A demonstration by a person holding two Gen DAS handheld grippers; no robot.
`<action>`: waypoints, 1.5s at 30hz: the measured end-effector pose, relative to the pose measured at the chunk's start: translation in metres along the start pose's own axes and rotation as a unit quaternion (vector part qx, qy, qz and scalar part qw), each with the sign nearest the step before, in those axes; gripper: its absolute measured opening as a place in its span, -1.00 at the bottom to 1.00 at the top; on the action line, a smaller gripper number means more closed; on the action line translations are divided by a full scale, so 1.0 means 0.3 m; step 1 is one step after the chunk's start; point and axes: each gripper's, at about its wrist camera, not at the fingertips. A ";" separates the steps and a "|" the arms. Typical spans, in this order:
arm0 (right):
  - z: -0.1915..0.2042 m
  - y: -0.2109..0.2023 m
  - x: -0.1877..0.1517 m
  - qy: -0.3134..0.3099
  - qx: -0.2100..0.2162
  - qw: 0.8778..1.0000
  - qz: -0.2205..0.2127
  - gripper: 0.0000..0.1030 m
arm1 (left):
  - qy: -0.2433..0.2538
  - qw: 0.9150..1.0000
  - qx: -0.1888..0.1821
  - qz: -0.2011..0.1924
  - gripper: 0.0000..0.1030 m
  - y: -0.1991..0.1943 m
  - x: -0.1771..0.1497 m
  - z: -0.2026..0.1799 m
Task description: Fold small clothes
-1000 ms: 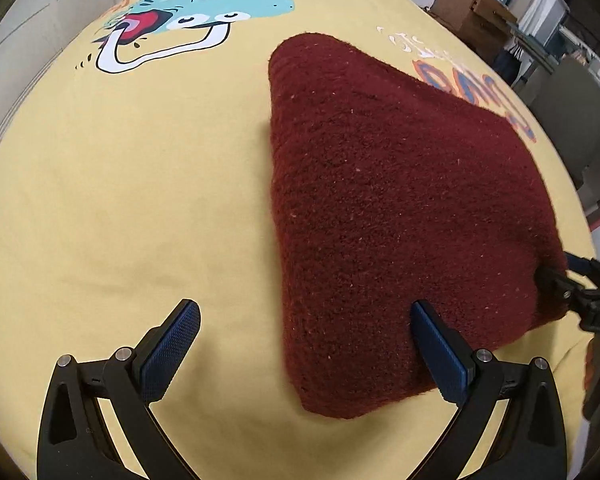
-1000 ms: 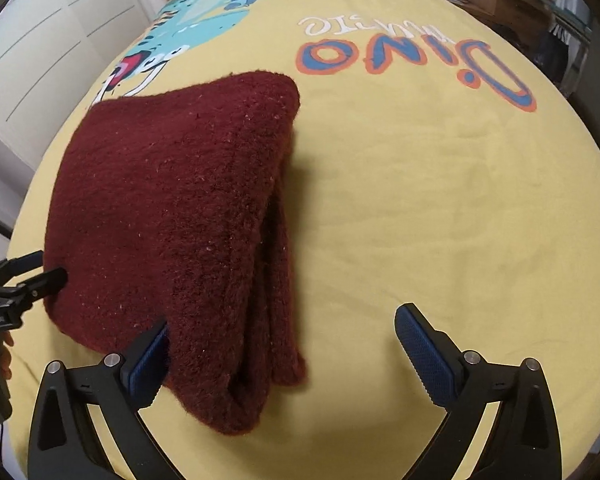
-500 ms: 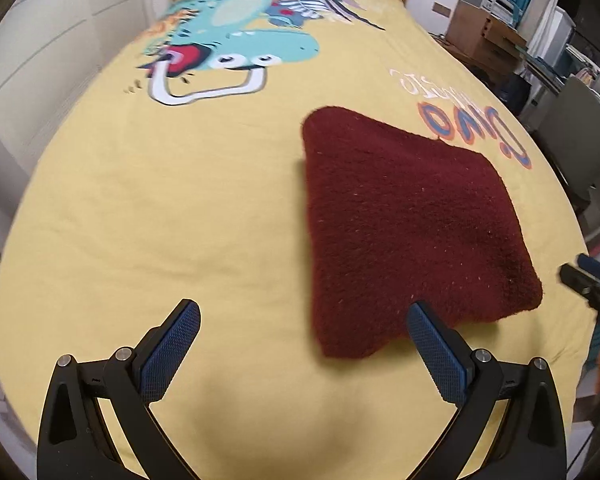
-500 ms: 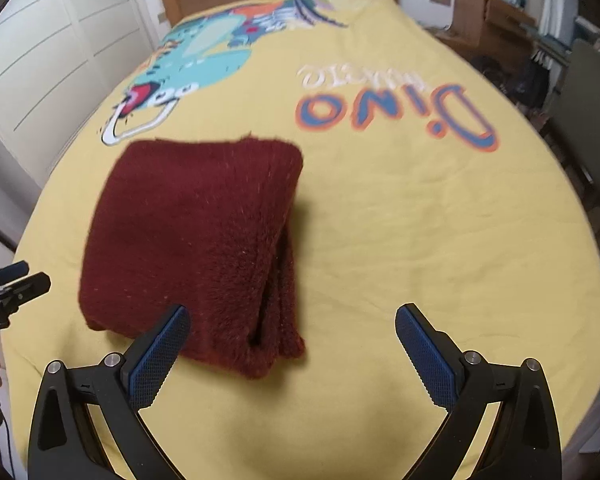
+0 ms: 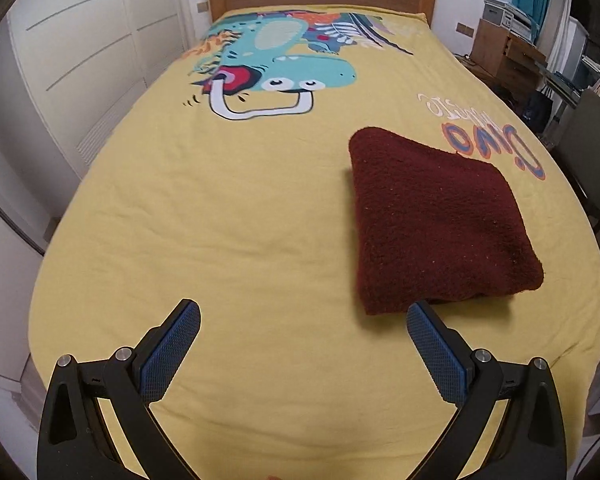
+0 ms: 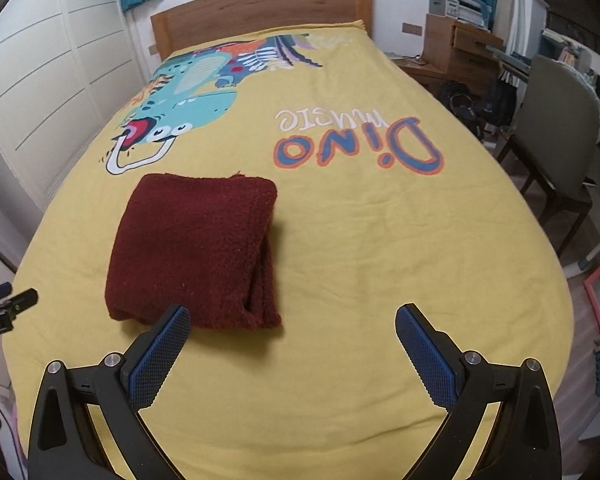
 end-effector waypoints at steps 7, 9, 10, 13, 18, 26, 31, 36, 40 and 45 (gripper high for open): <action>-0.010 -0.042 -0.046 0.007 -0.006 1.000 -0.001 0.98 | -0.011 1.000 0.011 -0.003 0.98 -0.012 -0.007 0.006; -0.013 -0.047 -0.051 0.007 -0.007 1.000 0.001 0.98 | -0.008 1.000 0.011 -0.001 0.98 -0.009 -0.008 0.000; -0.014 -0.046 -0.054 0.007 -0.008 1.000 0.000 0.98 | -0.007 1.000 0.010 0.000 0.98 -0.006 -0.008 -0.001; -0.017 -0.043 -0.059 0.006 -0.014 1.000 0.003 0.98 | -0.003 1.000 0.009 0.006 0.98 0.001 -0.008 -0.011; -0.020 -0.042 -0.068 0.006 -0.020 1.000 0.005 0.98 | 0.005 1.000 0.013 0.004 0.98 -0.002 -0.009 -0.026; -0.040 -0.028 -0.079 0.017 -0.016 1.000 0.009 0.98 | 0.010 1.000 0.006 0.010 0.98 0.002 -0.008 -0.024; -0.050 -0.022 -0.085 0.021 -0.014 1.000 0.016 0.98 | 0.011 1.000 0.006 0.010 0.98 0.001 -0.009 -0.023; -0.054 -0.018 -0.089 0.020 -0.015 1.000 0.018 0.98 | 0.009 1.000 0.002 0.005 0.98 -0.007 -0.007 -0.020; -0.053 -0.014 -0.089 0.018 -0.015 1.000 0.020 0.98 | 0.012 1.000 0.003 0.007 0.98 -0.007 -0.005 -0.020; -0.049 -0.008 -0.089 0.016 -0.016 0.999 0.024 0.98 | 0.013 1.000 0.003 0.010 0.98 -0.001 -0.005 -0.023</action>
Point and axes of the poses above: each gripper's, at about its wrist camera, not at the fingertips, and y roughly the way its jaws point, z to its left, x to its top, and after that the axes turned 12 degrees about z, right-handed
